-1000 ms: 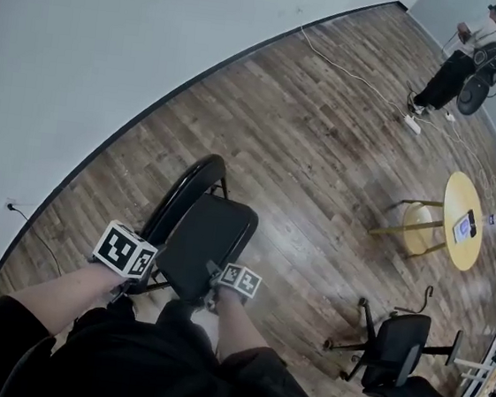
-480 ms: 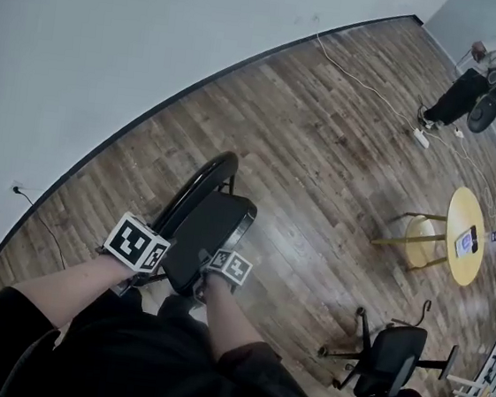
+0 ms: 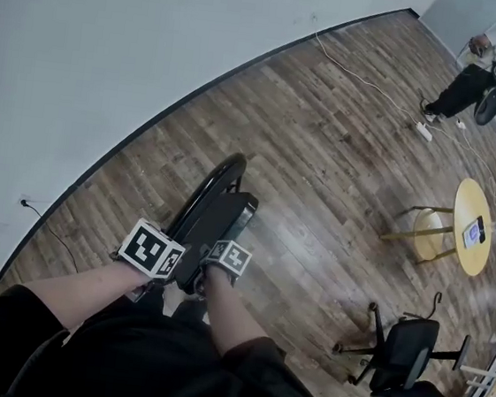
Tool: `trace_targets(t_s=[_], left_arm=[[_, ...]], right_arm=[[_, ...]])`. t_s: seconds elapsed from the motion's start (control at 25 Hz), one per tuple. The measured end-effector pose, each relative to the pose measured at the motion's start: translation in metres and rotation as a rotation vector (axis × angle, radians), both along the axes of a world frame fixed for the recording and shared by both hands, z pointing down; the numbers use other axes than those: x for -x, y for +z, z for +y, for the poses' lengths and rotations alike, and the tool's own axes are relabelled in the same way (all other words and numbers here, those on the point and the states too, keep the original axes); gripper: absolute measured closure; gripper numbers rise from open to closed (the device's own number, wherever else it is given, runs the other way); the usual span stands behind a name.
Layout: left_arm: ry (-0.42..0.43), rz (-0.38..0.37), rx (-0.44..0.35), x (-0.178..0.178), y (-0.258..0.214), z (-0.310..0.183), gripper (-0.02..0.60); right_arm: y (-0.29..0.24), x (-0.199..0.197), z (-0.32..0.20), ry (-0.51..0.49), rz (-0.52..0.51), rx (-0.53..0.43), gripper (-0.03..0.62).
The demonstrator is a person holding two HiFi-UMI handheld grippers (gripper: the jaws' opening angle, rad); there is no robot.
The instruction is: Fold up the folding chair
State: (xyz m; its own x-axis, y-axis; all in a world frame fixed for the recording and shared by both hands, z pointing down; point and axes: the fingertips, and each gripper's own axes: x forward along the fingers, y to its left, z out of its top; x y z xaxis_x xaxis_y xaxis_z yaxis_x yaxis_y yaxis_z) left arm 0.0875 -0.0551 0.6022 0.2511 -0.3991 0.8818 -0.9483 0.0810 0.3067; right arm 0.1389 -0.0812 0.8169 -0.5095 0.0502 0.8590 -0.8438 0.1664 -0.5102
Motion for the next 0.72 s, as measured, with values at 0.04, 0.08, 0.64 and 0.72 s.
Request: trace_targets(t_s=[0.04,0.08,0.64,0.72], left_arm=[[-0.001,-0.002,0.001,0.004,0.000,0.001,0.436],[-0.001,-0.003,0.003,0.008,-0.001,0.002,0.437],[-0.007,-0.016,0.005,0.043,-0.004,0.006,0.440],[-0.017,-0.022,0.006,0.048,-0.004,0.007,0.443]], right_arm=[[0.000,0.005,0.001,-0.001,0.001,-0.003,0.396],[0.001,0.012,0.002,-0.005,-0.002,-0.007,0.396],[-0.016,0.092,0.013,-0.033,-0.047,-0.016,0.419],[-0.019,0.098,0.014,-0.036,-0.039,-0.026,0.421]])
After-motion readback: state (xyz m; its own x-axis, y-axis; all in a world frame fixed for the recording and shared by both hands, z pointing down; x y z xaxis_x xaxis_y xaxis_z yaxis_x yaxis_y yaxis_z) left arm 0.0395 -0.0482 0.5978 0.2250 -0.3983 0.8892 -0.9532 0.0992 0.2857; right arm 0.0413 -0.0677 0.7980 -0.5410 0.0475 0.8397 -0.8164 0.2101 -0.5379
